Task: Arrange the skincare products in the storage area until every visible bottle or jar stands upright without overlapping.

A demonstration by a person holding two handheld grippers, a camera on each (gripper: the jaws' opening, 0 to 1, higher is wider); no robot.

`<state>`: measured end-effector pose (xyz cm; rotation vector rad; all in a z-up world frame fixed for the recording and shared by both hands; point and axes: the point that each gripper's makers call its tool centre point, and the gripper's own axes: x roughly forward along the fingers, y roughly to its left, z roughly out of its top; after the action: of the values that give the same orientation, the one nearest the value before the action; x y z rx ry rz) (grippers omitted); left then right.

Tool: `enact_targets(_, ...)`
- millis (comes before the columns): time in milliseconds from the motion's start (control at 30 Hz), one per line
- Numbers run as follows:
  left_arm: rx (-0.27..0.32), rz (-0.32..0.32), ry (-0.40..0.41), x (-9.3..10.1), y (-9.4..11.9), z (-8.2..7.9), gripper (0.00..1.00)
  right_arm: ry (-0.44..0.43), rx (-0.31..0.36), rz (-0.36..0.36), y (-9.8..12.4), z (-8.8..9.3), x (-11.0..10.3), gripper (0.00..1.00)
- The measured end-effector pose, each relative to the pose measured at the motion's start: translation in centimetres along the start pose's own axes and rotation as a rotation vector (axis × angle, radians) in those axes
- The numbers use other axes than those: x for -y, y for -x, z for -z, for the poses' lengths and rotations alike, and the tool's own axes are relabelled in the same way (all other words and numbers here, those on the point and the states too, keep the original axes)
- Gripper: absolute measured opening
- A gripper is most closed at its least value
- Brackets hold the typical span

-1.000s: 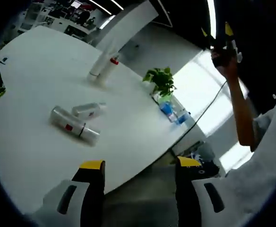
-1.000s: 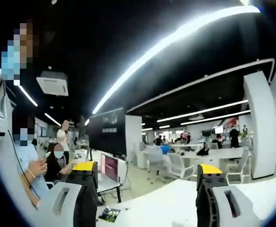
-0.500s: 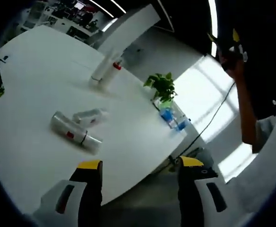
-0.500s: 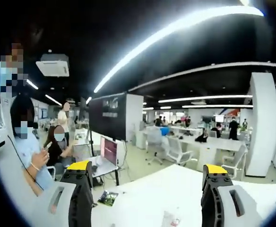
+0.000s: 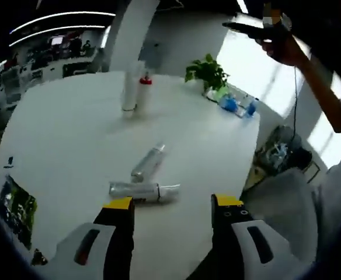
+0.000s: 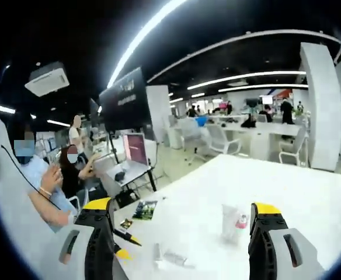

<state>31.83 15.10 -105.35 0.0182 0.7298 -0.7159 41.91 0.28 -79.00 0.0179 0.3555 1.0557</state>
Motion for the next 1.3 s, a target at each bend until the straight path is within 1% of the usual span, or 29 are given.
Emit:
enact_targets(67, -0.101, -0.025, -0.136, -1.3, -0.6, 0.7, 0.52, -0.026, -0.014, -0.007, 0.0, 1.3, -0.4, 0.97)
enact_targets(100, -0.153, -0.028, -0.207, -1.8, -1.0, 1.1, 0.56, -0.024, -0.017, -0.006, 0.1, 2.1, -0.6, 0.96)
enact_targets(133, -0.188, -0.02, -0.261, -2.0, -1.3, 1.3, 0.58, -0.026, -0.022, -0.001, 0.2, 2.9, -0.8, 0.96)
enact_targets(167, -0.21, -0.013, -0.303, -2.1, -1.5, 1.3, 0.6, -0.027, -0.028, 0.0, 0.2, 3.2, -0.8, 0.95)
enact_targets(200, -0.243, 0.001, -0.376, -2.3, -2.0, 1.3, 0.62, -0.033, -0.032, 0.006, 0.4, 3.8, -0.8, 0.95)
enact_targets(267, -0.294, 0.016, -0.464, -2.7, -2.5, 1.3, 0.63, -0.055, -0.038, 0.018, 0.7, 4.6, -0.8, 0.93)
enact_targets(333, -0.315, 0.037, -0.518, -3.0, -3.0, 1.1, 0.61, -0.1, -0.032, 0.037, 0.9, 5.2, -1.0, 0.92)
enact_targets(367, -0.321, 0.04, -0.52, -3.0, -3.0, 1.2, 0.62, -0.112, -0.033, 0.037, 0.9, 5.3, -1.1, 0.91)
enact_targets(400, -0.346, 0.052, -0.534, -3.3, -3.3, 1.4, 0.63, -0.134, -0.035, 0.037, 0.9, 5.7, -1.5, 0.91)
enact_targets(500, -0.377, 0.071, -0.599, -3.9, -3.8, 1.6, 0.62, -0.154, -0.054, 0.072, 1.1, 6.9, -2.2, 0.89)
enact_targets(533, -0.387, 0.075, -0.618, -4.2, -4.1, 1.6, 0.62, -0.174, -0.071, 0.089, 1.2, 7.6, -2.5, 0.88)
enact_targets(633, -0.363, 0.1, -0.66, -4.4, -4.8, 1.0, 0.61, -0.231, -0.102, 0.125, 1.6, 9.0, -4.1, 0.89)
enact_targets(700, -0.366, 0.122, -0.688, -4.4, -5.3, 0.8, 0.58, -0.234, -0.117, 0.153, 2.3, 9.6, -5.1, 0.88)
enact_targets(733, -0.366, 0.134, -0.697, -4.4, -5.6, 0.8, 0.57, -0.253, -0.127, 0.172, 2.8, 10.0, -5.5, 0.88)
enact_targets(767, -0.37, 0.158, -0.727, -4.1, -6.0, 0.9, 0.56, -0.264, -0.134, 0.178, 3.1, 10.4, -5.9, 0.88)
enact_targets(833, -0.395, 0.192, -0.778, -3.9, -6.7, 1.5, 0.54, -0.281, -0.138, 0.198, 3.7, 10.9, -6.6, 0.87)
enact_targets(867, -0.418, 0.197, -0.803, -4.1, -6.9, 2.0, 0.53, -0.285, -0.141, 0.206, 3.9, 11.2, -6.7, 0.87)
enact_targets(900, -0.461, 0.199, -0.824, -4.4, -7.1, 2.7, 0.53, -0.29, -0.143, 0.217, 4.2, 11.4, -7.0, 0.86)
enact_targets(933, -0.482, 0.203, -0.821, -4.5, -7.2, 3.2, 0.52, -0.293, -0.143, 0.218, 4.3, 11.5, -7.1, 0.86)
enact_targets(967, -0.522, 0.215, -0.814, -4.5, -7.2, 4.1, 0.51, -0.299, -0.142, 0.222, 4.5, 11.6, -7.2, 0.85)
enact_targets(1033, -0.527, 0.201, -0.814, -4.6, -7.4, 4.4, 0.48, -0.302, -0.136, 0.216, 4.8, 11.7, -7.5, 0.85)
enact_targets(1067, -0.545, 0.199, -0.811, -4.5, -7.3, 4.8, 0.44, -0.301, -0.136, 0.215, 4.8, 11.8, -7.4, 0.85)
enact_targets(1100, -0.545, 0.197, -0.814, -4.5, -7.4, 4.8, 0.42, -0.303, -0.138, 0.214, 4.9, 12.1, -7.0, 0.85)
enact_targets(1133, -0.559, 0.218, -0.788, -4.2, -7.1, 5.1, 0.38, -0.308, -0.139, 0.202, 4.8, 12.3, -6.6, 0.84)
enact_targets(1167, -0.54, 0.208, -0.75, -4.0, -7.3, 4.9, 0.34, -0.316, -0.138, 0.192, 4.8, 12.5, -6.3, 0.83)
enact_targets(1200, -0.542, 0.2, -0.723, -4.0, -7.3, 4.9, 0.32, -0.326, -0.137, 0.179, 4.7, 12.6, -5.9, 0.82)
enact_targets(1233, -0.536, 0.18, -0.674, -3.9, -7.3, 4.9, 0.3, -0.326, -0.128, 0.154, 4.6, 12.6, -5.1, 0.8)
enact_targets(1267, -0.529, 0.186, -0.658, -3.6, -7.3, 5.0, 0.24, -0.312, -0.117, 0.141, 4.5, 12.4, -4.6, 0.76)
enact_targets(1300, -0.533, 0.188, -0.668, -3.4, -7.2, 5.2, 0.2, -0.301, -0.113, 0.109, 4.3, 12.4, -4.0, 0.75)
